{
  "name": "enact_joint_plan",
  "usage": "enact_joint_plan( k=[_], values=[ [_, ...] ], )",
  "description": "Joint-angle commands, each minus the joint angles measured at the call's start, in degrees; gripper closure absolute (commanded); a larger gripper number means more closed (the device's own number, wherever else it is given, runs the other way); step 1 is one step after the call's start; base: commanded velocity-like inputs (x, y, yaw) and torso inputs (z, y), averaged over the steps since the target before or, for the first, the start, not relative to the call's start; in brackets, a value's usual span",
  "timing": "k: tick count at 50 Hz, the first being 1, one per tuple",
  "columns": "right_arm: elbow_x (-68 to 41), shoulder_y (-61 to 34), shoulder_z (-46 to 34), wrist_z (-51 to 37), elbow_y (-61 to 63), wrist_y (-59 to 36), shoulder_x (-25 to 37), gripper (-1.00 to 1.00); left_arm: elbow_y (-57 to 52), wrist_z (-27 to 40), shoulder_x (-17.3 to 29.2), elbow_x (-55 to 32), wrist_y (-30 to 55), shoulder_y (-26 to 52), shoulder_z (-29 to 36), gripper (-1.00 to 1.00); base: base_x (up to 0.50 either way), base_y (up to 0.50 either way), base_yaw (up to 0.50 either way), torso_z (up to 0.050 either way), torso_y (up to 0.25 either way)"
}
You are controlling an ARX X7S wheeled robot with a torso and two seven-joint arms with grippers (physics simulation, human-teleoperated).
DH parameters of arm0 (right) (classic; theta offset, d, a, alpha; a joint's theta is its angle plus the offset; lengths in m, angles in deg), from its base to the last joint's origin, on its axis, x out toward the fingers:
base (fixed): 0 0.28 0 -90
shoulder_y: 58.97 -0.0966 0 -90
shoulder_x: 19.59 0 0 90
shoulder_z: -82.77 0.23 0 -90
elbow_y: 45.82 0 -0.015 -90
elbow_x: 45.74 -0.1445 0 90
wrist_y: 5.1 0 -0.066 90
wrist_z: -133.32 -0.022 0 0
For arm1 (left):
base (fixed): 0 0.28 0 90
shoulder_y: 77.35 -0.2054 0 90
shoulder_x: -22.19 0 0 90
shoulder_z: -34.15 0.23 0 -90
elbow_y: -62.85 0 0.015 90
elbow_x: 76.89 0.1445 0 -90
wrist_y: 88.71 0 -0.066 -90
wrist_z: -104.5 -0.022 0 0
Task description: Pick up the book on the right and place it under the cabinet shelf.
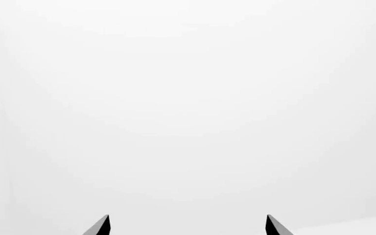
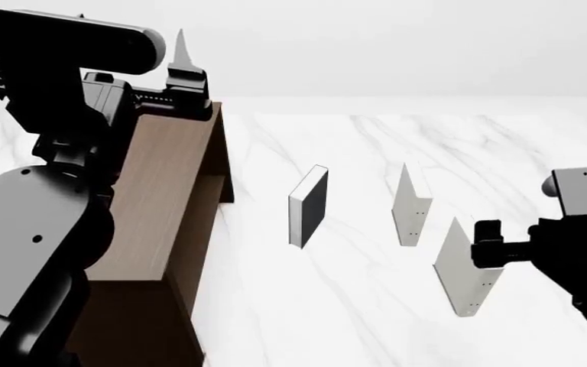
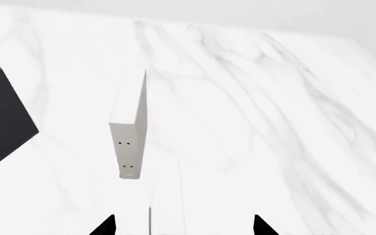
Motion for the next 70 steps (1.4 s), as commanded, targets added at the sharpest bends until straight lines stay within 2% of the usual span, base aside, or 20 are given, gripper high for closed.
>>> enact_joint_plan(
  k=[1,70],
  values=[
    [1.6,0.9,-0.8,1.0,-2.1,1.9,-0.7,-1.0,0.0,0.2,0.1,-0.2,-0.1,-0.1,0.2,-1.0,0.0,0.0,0.0,0.0,0.0],
    [6.7,1.9,-5.0,4.7,-9.6,7.4,-4.1,-1.0,0.8,1.3,0.9,-1.4,-1.4,-0.8,0.8,-1.0,0.0,0.0,0.0,0.0,0.0]
  ],
)
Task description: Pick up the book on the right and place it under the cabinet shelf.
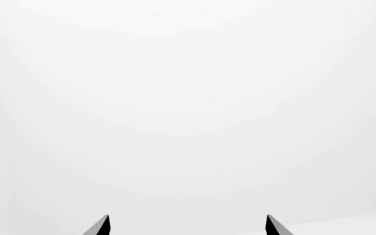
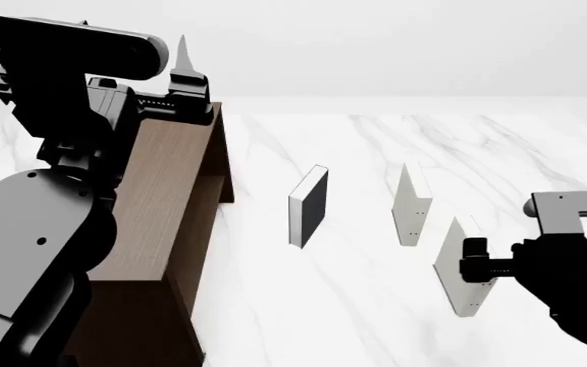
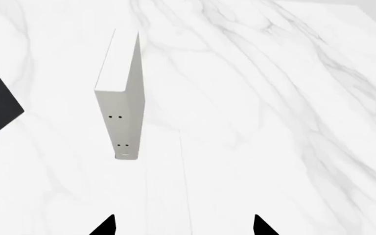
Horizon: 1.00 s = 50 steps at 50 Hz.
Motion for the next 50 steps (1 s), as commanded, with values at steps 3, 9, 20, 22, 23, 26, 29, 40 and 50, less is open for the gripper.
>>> enact_joint_plan(
  k=[3,9,20,22,23,26,29,40,50],
  values=[
    [1.1,0.0,-1.0,0.8,-1.7,1.1,-0.8,-1.0,0.0,0.2,0.1,-0.3,-0.1,-0.2,0.1,-1.0,0.0,0.0,0.0,0.0,0.0],
    [1.7,0.3,-1.4,1.3,-2.8,1.9,-1.2,-1.0,0.0,0.4,0.2,-0.4,-0.2,-0.3,0.2,-1.0,0.0,0.0,0.0,0.0,0.0],
    [2.5,0.7,-1.8,1.9,-4.3,3.1,-1.7,-1.0,0.4,0.5,0.3,-0.4,-0.8,-0.6,0.4,-1.0,0.0,0.0,0.0,0.0,0.0],
    [2.6,0.8,-1.9,2.0,-4.5,3.2,-1.8,-1.0,0.4,0.5,0.3,-0.5,-0.8,-0.7,0.4,-1.0,0.0,0.0,0.0,0.0,0.0],
    [2.7,0.8,-1.9,2.0,-4.6,3.3,-1.8,-1.0,0.3,0.6,0.4,-0.5,-0.8,-0.7,0.4,-1.0,0.0,0.0,0.0,0.0,0.0],
    [2.9,0.8,-2.1,2.2,-5.1,3.6,-2.0,-1.0,0.3,0.6,0.4,-0.5,-0.9,-0.8,0.4,-1.0,0.0,0.0,0.0,0.0,0.0],
    [3.1,0.9,-2.2,2.4,-5.4,3.9,-2.1,-1.0,0.3,0.7,0.5,-0.6,-0.9,-0.9,0.4,-1.0,0.0,0.0,0.0,0.0,0.0],
    [3.4,1.2,-2.5,2.7,-6.1,4.5,-2.4,-1.0,0.4,0.9,0.5,-0.7,-1.1,-1.0,0.6,-1.0,0.0,0.0,0.0,0.0,0.0],
    [3.8,1.5,-2.8,3.0,-6.8,5.1,-2.7,-1.0,0.4,1.1,0.6,-0.9,-1.1,-1.0,0.6,-1.0,0.0,0.0,0.0,0.0,0.0]
  ],
)
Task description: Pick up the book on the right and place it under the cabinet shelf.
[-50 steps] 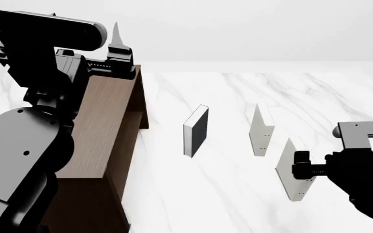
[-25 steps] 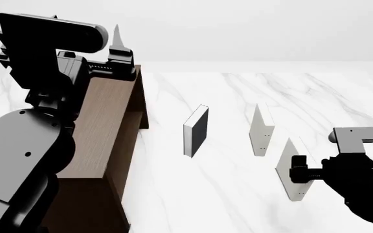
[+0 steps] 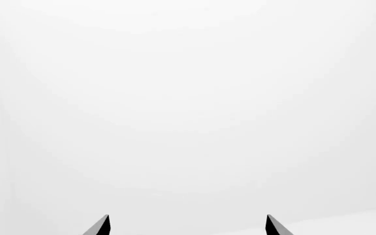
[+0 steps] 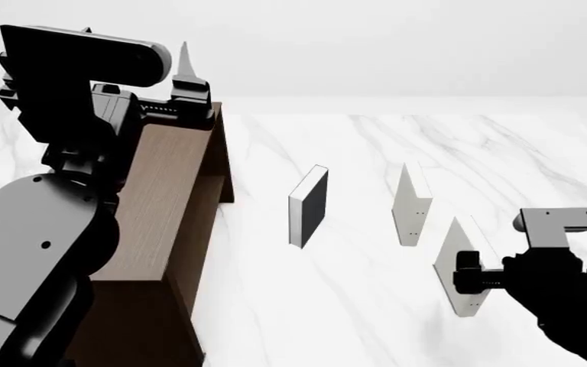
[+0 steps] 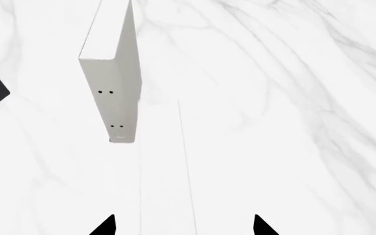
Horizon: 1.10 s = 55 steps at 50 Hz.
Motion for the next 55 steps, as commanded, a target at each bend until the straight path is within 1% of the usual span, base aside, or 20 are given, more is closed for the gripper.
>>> enact_joint_plan(
  k=[1,55],
  values=[
    [0.4,0.3,-0.3,0.3,-0.8,0.6,-0.4,-1.0,0.0,0.2,0.1,-0.2,-0.1,-0.1,0.1,-1.0,0.0,0.0,0.0,0.0,0.0],
    [2.6,1.4,-2.2,2.3,-5.5,3.8,-2.3,-1.0,0.2,1.0,0.8,-1.1,-0.7,-0.6,0.5,-1.0,0.0,0.0,0.0,0.0,0.0]
  ],
)
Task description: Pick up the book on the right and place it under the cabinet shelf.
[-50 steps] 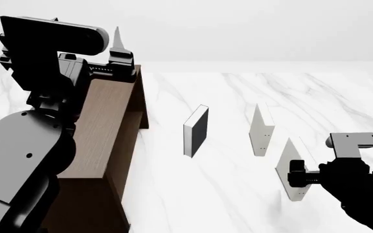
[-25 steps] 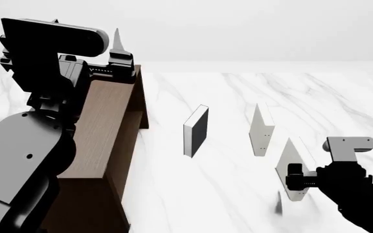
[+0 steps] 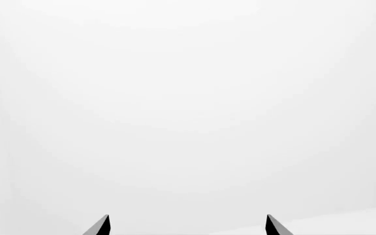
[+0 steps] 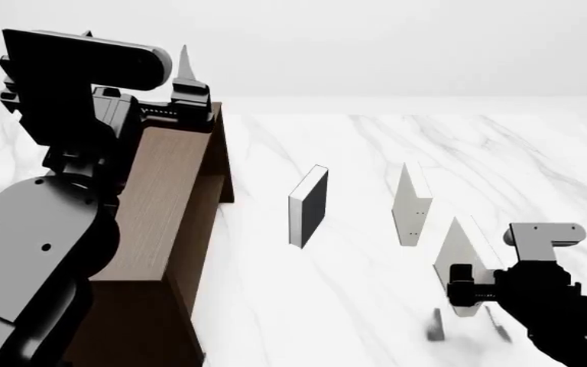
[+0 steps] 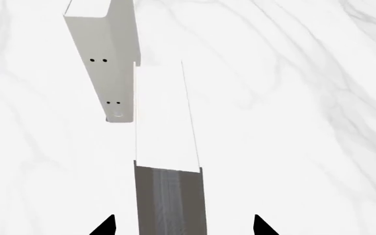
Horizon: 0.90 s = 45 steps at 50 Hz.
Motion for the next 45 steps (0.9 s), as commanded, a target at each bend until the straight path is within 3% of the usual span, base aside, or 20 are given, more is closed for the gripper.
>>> enact_joint_plan(
  k=[1,11,12,45],
  values=[
    [0.3,0.2,-0.2,0.4,-0.8,0.6,-0.3,-1.0,0.1,0.2,0.1,-0.2,-0.2,-0.2,0.1,-1.0,0.0,0.0,0.0,0.0,0.0],
    [0.6,0.0,-0.4,0.6,-0.9,1.0,-0.4,-1.0,0.3,0.3,0.3,-0.3,-0.6,-0.4,0.1,-1.0,0.0,0.0,0.0,0.0,0.0],
    [0.8,0.1,-0.5,0.5,-0.7,1.2,-0.3,1.0,0.3,0.3,0.3,-0.3,-0.6,-0.4,0.1,-1.0,0.0,0.0,0.0,0.0,0.0],
    [-3.7,0.3,3.5,-4.5,10.1,-2.8,3.9,1.0,-0.5,1.0,0.8,-1.1,0.0,-0.1,-0.1,-1.0,0.0,0.0,0.0,0.0,0.001]
  ],
)
